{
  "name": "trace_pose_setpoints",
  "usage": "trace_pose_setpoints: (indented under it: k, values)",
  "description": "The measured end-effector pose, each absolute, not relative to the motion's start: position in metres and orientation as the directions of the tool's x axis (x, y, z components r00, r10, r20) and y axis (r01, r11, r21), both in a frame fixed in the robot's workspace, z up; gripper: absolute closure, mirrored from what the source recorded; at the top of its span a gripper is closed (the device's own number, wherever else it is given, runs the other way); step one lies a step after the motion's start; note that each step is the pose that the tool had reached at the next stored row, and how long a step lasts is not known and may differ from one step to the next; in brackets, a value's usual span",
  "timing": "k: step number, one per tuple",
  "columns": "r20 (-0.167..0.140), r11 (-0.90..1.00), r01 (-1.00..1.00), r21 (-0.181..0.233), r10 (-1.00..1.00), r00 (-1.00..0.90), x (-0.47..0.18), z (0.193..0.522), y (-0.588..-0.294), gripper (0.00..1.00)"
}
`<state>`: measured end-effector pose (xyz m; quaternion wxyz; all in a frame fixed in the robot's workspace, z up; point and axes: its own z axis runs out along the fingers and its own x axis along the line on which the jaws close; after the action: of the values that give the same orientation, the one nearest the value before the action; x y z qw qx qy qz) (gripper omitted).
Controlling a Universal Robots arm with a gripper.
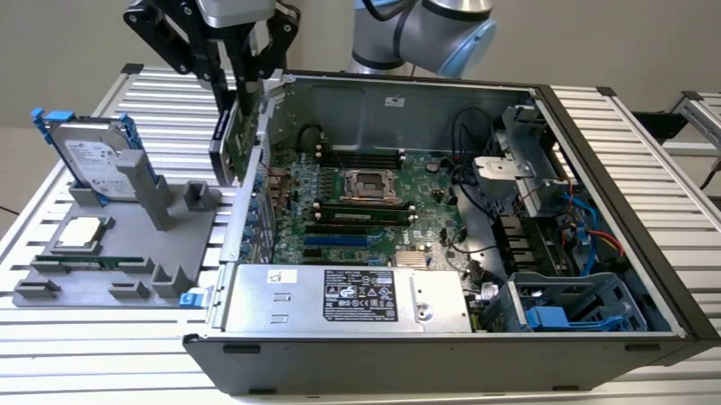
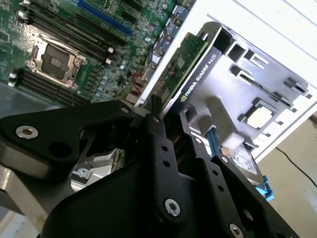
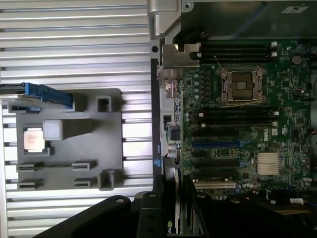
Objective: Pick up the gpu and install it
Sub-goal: 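Pick up the gpu and move the gpu toward the slot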
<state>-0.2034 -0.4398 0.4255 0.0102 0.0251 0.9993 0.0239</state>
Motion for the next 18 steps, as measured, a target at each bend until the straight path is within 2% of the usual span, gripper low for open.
trace_pose_setpoints:
  k: [18]
  values:
    - [-0.019, 0.998, 0.05, 0.048, 0.051, -0.999, -0.182, 0.425, -0.44, 1.0]
